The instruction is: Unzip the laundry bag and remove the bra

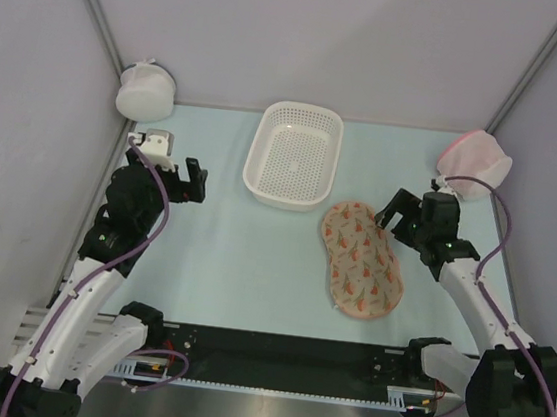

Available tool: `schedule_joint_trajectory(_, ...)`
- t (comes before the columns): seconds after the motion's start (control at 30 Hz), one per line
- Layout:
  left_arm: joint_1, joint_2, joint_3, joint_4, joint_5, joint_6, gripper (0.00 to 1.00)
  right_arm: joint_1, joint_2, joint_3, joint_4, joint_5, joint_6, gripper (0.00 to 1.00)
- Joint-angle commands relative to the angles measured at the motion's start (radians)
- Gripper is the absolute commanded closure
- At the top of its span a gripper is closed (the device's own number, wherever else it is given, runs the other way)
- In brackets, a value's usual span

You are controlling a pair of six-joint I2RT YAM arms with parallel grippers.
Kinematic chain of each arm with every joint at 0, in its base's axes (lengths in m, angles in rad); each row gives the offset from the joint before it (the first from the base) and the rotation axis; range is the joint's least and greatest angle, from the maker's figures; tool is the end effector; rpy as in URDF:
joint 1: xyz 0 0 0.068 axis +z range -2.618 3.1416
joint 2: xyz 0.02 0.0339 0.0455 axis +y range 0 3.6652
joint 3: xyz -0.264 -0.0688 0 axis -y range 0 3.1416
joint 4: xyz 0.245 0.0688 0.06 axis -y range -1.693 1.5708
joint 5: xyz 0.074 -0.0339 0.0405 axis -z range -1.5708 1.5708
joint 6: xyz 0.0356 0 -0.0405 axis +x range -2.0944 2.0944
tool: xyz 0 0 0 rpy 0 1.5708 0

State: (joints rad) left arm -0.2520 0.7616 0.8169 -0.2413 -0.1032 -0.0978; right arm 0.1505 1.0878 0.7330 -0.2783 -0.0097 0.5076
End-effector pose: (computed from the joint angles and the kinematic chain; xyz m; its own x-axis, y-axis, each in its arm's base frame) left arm 0.1731 -0.0408 0.3489 -0.1929 -0.0506 -0.9799 0.1318 0.9883 -0.0770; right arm 0.2336 0.0358 0.2536 -0.5878 0.4025 -0.7018 0.1466 0.9061 0.3969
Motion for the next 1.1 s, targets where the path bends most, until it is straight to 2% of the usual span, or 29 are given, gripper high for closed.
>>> schedule_joint_trajectory(0.0, 0.003, 0.002, -0.002, 0.037, 0.071, 0.030, 0.01, 0.032, 0.026, -0.036, -0.058, -0.067, 0.071, 0.01)
schedule_joint_trajectory(0.23, -0.019, 0.022, 0.013, 0.019, 0.121, 0.004, 0.00, 0.188, 0.032, -0.089, -0.150, -0.018, 0.160, 0.00)
schedule_joint_trajectory(0.37, -0.035, 0.013, 0.011, 0.010, 0.138, -0.045, 0.00, 0.283, 0.043, -0.110, -0.141, -0.012, 0.222, 0.00)
schedule_joint_trajectory(0.6, -0.088, -0.041, -0.100, 0.016, 0.169, -0.184, 0.00, 0.460, 0.098, -0.073, -0.113, 0.060, 0.284, 0.00)
schedule_joint_trajectory(0.83, -0.203, -0.019, -0.199, 0.068, 0.174, -0.284, 0.04, 0.477, 0.219, -0.035, -0.088, 0.129, 0.267, 0.01)
schedule_joint_trajectory(1.07, -0.371, 0.073, -0.305, 0.236, 0.235, -0.393, 0.04, 0.477, 0.284, 0.026, -0.038, 0.172, 0.166, 0.18)
